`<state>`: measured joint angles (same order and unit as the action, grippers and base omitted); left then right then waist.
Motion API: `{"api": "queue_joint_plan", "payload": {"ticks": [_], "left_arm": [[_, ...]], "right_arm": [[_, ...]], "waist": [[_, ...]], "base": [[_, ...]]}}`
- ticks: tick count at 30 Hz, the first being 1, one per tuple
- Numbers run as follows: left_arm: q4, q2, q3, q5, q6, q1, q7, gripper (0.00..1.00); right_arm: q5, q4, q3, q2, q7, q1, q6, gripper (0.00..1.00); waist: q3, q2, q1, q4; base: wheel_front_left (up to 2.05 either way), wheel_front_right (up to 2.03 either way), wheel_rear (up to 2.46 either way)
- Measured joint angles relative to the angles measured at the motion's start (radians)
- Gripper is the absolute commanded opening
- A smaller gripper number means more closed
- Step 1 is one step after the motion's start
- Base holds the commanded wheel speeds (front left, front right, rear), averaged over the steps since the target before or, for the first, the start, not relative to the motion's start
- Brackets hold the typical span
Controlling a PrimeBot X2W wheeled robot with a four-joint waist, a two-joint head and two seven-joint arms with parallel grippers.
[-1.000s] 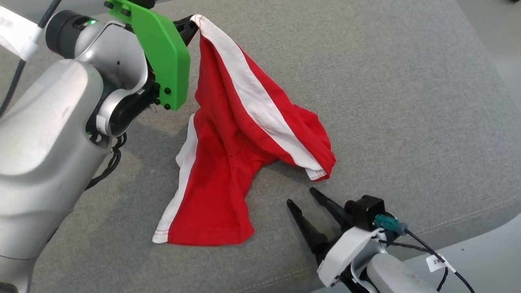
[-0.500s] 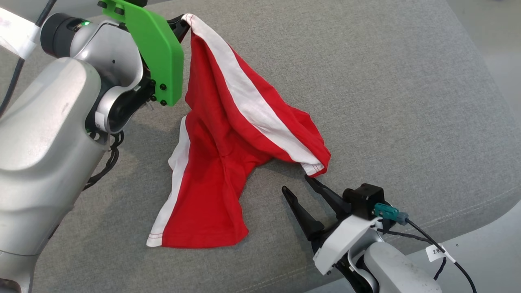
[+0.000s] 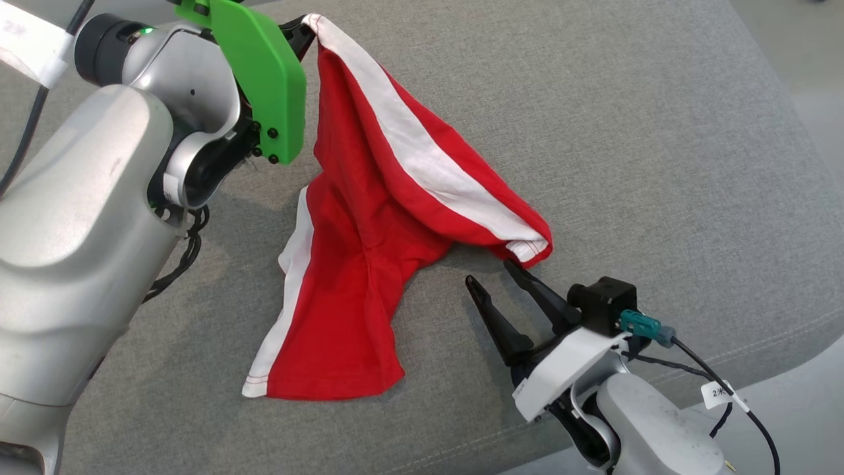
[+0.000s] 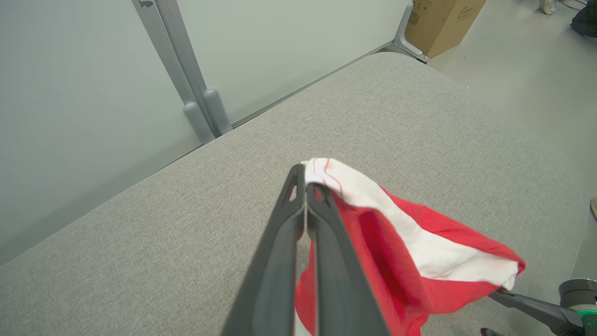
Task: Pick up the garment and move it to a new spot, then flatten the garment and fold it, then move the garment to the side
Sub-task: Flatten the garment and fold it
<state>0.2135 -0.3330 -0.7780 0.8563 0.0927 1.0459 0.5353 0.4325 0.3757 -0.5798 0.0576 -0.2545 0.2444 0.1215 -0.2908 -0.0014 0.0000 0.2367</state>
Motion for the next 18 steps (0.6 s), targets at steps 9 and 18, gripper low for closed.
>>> {"api": "queue_joint_plan", "payload": {"ticks": [9, 18], "left_arm": [[0.015, 0.000, 0.000, 0.000, -0.003, 0.000, -0.008, 0.00], [0.031, 0.001, 0.000, 0.000, -0.005, 0.000, -0.017, 0.00]], "right_arm": [[0.000, -0.003, 0.055, 0.000, 0.000, 0.002, -0.019, 1.00], [-0.002, 0.006, 0.103, 0.000, 0.000, 0.002, -0.028, 1.00]], "waist": [[0.004, 0.0000, 0.0000, -0.001], [0.010, 0.0000, 0.0000, -0.001]], "base": [[0.00, 0.00, 0.00], [0.00, 0.00, 0.00]]}}
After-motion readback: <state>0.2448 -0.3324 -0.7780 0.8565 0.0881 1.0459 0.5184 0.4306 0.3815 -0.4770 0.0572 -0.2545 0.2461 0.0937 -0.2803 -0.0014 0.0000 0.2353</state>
